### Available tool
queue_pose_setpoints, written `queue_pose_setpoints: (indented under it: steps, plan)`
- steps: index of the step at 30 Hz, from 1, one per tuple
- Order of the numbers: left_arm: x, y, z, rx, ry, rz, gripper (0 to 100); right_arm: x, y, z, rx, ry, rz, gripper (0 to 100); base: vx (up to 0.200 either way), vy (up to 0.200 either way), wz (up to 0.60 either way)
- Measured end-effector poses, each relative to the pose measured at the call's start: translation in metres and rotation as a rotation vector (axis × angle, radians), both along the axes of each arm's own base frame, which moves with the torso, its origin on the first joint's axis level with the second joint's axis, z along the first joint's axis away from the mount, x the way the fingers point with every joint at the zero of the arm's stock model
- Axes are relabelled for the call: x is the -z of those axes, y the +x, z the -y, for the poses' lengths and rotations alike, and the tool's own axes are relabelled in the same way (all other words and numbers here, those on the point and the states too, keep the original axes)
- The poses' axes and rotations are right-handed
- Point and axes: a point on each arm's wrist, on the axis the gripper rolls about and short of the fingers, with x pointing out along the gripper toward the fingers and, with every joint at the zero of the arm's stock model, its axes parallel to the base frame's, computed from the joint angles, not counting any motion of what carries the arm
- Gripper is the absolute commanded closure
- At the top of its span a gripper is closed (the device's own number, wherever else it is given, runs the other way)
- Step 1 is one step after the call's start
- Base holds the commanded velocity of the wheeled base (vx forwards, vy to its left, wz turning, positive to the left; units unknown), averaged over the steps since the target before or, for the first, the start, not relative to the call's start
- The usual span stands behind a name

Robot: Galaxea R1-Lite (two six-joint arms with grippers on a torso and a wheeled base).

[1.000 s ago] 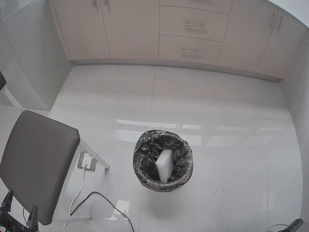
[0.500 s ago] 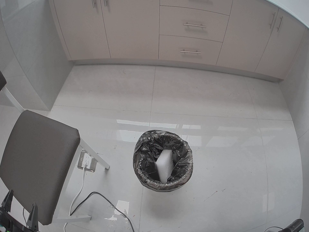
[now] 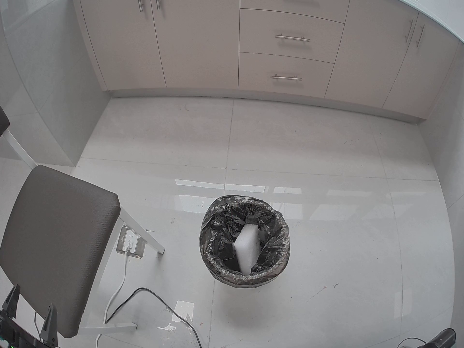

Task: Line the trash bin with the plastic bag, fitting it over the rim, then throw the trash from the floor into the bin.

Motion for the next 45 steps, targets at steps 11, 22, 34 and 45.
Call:
queue_pose_setpoints:
  steps: [11, 22, 34, 45]
  plan:
    - [0.0, 0.0, 0.0, 0.0, 0.0, 0.0, 0, 0.048, 0.084, 0.002, 0.034, 0.039, 0.068, 100, 0.0, 0.0, 0.0]
    - [0.0, 0.0, 0.0, 0.0, 0.0, 0.0, 0, 0.125, 0.13, 0.003, 0.09, 0.054, -0.121, 100, 0.0, 0.0, 0.0]
    - [0.0, 0.0, 0.0, 0.0, 0.0, 0.0, 0, 0.136, 0.132, 0.003, 0.089, 0.06, -0.185, 100, 0.0, 0.0, 0.0]
    - [0.0, 0.0, 0.0, 0.0, 0.0, 0.0, 0, 0.14, 0.133, 0.001, -0.004, 0.035, -0.224, 100, 0.0, 0.0, 0.0]
